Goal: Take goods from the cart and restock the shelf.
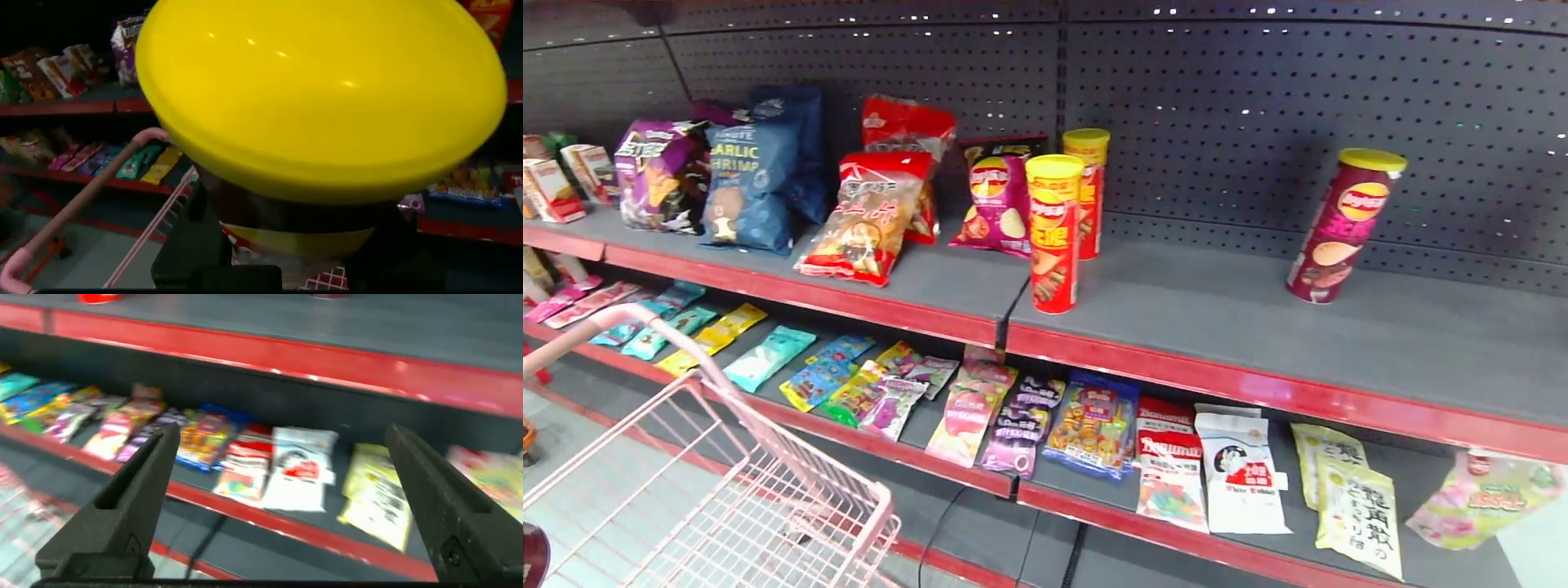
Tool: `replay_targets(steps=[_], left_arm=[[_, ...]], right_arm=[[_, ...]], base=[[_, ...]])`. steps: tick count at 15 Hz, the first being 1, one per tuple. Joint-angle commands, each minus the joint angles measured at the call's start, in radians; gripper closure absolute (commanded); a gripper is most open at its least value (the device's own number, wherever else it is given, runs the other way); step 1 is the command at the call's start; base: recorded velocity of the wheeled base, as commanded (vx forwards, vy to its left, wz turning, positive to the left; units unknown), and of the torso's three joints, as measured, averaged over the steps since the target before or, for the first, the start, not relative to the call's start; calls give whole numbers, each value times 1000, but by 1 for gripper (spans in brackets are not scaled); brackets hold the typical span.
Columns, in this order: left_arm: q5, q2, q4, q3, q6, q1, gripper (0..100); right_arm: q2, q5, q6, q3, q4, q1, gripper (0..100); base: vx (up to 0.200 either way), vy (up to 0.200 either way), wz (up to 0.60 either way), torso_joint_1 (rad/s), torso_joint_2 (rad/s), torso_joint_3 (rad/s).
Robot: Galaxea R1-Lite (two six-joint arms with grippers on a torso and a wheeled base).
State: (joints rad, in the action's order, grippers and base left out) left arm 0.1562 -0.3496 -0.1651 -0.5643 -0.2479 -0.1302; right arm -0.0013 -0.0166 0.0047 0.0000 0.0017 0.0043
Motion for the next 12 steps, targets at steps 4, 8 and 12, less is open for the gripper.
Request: replay_targets(steps=[4, 8, 12], left_arm=[[-1, 3, 1, 7, -4, 0, 100], [-1, 3, 1, 10, -5, 0, 100], [-4, 4, 1, 9, -5, 0, 100]], right_arm=[[1, 0, -2, 0, 0, 0, 0], [1, 0, -3, 0, 0, 0, 0], [1, 0, -3, 0, 0, 0, 0]], base=[[0, 0, -600, 1, 1, 8], [100, 0, -150, 1, -1, 3], [200, 0, 0, -1, -6, 7]])
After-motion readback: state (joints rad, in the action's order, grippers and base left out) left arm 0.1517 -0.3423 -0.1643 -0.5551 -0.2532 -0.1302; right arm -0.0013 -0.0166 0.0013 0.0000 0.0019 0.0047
